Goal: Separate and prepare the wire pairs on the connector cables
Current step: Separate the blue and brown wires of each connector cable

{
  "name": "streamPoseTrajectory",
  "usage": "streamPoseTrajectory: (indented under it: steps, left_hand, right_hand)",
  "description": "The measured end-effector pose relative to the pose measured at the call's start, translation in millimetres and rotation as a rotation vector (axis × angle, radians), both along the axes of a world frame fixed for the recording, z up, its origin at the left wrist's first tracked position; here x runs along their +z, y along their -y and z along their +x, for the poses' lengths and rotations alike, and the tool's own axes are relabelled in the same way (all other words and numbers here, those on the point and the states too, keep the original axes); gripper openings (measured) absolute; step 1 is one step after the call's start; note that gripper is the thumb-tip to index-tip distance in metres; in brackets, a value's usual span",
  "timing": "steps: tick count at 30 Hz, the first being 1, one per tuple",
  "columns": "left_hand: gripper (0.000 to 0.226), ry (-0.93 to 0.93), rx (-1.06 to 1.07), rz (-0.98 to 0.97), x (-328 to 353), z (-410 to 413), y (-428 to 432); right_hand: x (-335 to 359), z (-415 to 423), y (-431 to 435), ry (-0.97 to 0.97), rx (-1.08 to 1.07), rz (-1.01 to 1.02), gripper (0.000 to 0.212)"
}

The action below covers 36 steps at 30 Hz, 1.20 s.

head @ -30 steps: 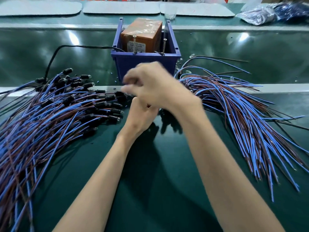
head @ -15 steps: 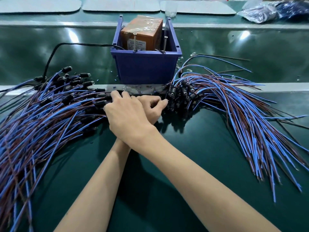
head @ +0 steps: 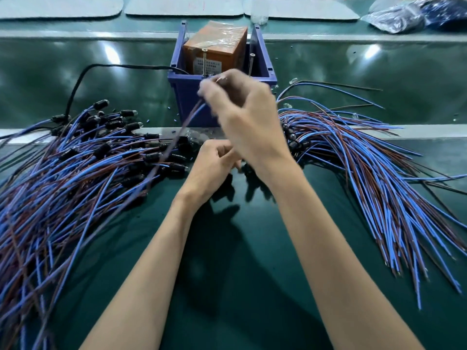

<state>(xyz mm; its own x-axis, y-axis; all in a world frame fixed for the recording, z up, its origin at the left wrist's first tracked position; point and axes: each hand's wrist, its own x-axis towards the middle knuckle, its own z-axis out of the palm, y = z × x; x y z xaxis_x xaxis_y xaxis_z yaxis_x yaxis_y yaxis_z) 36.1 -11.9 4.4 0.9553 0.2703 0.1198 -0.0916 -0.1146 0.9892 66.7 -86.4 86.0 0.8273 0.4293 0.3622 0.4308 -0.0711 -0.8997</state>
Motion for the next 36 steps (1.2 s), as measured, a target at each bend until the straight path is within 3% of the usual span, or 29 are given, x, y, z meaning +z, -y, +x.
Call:
streamPoseTrajectory:
  steps: [9,17,22,27,32,36]
  left_hand:
    - [0.037,0.051,-0.056,-0.069,-0.5,-2.5,-3.0]
    - [0.061,0.054,0.133,-0.487,7.7,2.7,-6.9]
    - [0.052,0.063,0.274,-0.494,8.1,6.3,-3.7]
    - [0.027,0.109,0.379,-0.521,8.9,7.6,-6.2]
    - [0.018,0.232,0.301,-0.763,8.3,7.8,-11.8]
    - [0.011,0.275,0.250,-0.760,3.5,8.9,-12.5]
  right_hand:
    - [1.4,19.1,20.1,-0.042,-0.228,0.164,0.023]
    - [4.4,25.5,26.9,-0.161,-0.282,0.351,0.025]
    - [4.6,31.3,28.2,-0.176,-0.399,0.252,0.033]
    - [0.6,34.7,26.8,-0.184,-0.420,0.119,0.038]
    - [0.1,38.5,30.8,-0.173,-0.473,0.084,0.030]
    - [-1.7,42.6,35.9,-0.219,-0.454,0.061,0.028]
